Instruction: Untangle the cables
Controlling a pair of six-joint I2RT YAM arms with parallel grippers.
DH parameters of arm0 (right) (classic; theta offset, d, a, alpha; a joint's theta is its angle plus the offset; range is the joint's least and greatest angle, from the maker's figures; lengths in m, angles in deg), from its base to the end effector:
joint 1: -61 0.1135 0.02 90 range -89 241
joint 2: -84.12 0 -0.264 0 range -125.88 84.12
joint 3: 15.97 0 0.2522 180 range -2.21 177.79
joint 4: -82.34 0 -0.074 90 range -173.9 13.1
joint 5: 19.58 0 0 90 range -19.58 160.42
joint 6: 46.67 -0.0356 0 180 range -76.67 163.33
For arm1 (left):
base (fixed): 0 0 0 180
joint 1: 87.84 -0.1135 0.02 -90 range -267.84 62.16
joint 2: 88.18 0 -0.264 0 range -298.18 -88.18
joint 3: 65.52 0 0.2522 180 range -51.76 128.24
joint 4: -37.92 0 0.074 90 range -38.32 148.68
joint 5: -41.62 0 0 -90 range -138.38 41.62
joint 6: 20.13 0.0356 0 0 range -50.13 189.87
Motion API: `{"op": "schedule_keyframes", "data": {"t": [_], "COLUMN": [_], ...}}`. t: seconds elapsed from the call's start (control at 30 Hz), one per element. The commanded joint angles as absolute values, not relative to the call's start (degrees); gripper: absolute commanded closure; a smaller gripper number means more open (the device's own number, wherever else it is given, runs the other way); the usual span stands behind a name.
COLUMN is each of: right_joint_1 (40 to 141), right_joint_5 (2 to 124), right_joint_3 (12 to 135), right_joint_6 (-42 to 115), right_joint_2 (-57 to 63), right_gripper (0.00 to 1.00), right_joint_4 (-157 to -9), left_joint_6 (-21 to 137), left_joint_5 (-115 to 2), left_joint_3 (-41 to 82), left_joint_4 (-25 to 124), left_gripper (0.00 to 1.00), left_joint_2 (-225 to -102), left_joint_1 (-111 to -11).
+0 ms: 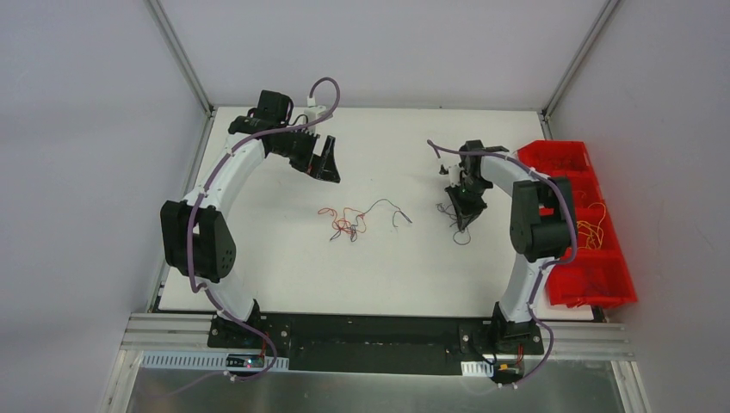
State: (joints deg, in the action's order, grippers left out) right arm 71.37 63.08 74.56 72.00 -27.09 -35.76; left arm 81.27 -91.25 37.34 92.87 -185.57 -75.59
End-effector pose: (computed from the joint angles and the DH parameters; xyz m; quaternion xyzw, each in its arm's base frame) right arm 0.3588 0.0703 0.1622 -0.3367 0.9372 0.0528 0.0739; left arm 0.3565 -0.1022 0.3233 0.3028 0.8288 -0.3452 0.3198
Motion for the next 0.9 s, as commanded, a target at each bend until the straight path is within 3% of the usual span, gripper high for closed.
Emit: {"op": "schedule_keyframes", "data": {"t": [0.0,0.2,0.5,0.87], "right_joint_1": [69.35,62.70,54.76,29.04], "right_joint_5": [60.90,60.89,64.84,72.33], "right_joint_3": [72.97,73.00,76.94,71.01], "right_joint_6": [76.42,83.74,88.13,124.23], "right_joint_2": [-21.08,-7.52,2.21,16.09], "right_gripper": [1.00,1.00,1.00,1.00], "right_joint_4": [-30.69,-22.67,-13.05,-3.10], "left_joint_6": [82.29,82.42,81.55,79.50], "left_joint_5": [-92.55,-94.09,-97.09,-100.17], "left_joint_3": [37.18,37.79,41.37,44.98], "left_joint_4": [92.95,92.90,92.95,92.91], "left_gripper": [0.03,0.04,0.05,0.06], "left_joint_2": [-184.41,-185.13,-188.34,-192.51], "left_joint_1": [-76.15,-76.11,-76.11,-75.67]}}
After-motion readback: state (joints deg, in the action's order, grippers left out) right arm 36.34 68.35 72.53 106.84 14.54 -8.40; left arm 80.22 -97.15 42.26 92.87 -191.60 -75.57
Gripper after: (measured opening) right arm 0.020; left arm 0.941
